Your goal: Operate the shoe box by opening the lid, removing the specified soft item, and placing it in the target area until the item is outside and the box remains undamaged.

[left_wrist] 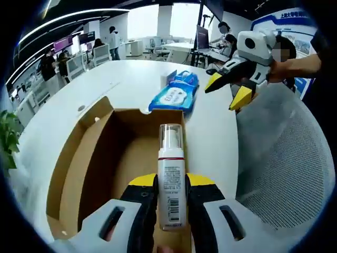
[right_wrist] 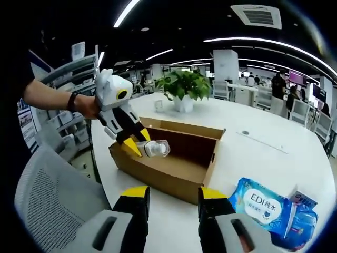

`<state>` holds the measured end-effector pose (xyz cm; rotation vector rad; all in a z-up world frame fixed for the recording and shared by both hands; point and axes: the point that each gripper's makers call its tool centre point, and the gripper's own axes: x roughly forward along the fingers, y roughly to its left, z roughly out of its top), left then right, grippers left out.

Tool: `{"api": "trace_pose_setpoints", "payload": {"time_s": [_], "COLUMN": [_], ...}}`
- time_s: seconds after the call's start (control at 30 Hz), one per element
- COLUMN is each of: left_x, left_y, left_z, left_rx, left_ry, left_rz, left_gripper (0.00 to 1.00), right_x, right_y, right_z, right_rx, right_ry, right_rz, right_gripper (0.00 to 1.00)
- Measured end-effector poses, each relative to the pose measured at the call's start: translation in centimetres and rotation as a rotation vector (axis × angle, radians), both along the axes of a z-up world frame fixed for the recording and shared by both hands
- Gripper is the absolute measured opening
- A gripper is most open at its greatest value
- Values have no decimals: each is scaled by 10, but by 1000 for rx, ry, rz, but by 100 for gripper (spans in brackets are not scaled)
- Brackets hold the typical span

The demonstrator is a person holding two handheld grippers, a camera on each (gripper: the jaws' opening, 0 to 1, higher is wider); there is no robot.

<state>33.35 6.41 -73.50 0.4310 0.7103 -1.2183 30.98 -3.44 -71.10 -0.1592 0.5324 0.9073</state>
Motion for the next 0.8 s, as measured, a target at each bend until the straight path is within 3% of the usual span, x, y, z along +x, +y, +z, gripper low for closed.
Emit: {"api": "trace_pose_setpoints", "payload": {"time_s": [0.07,0.27,0.6,0.8], "left_x": [-6,-26,-51,-65], "left_y": [-12,-43,-65,-67], "left_z": [5,14,20,18], "left_rx": [-8,-35,-55,-62], "left_ry": [-29,-40,-56,-24], "left_rz": [-52,-160,-331,-390], "left_gripper": [19,19,19,19], "right_x": [-5,-15,-25,-43], "right_y": [2,3,8,21], "right_z": [2,6,14,19], "right_rx": [-3,3,13,55], "right_ry": [-13,-17,-37,-17], "right_rz": [39,106,217,323], "right_gripper": [36,37,37,22]}}
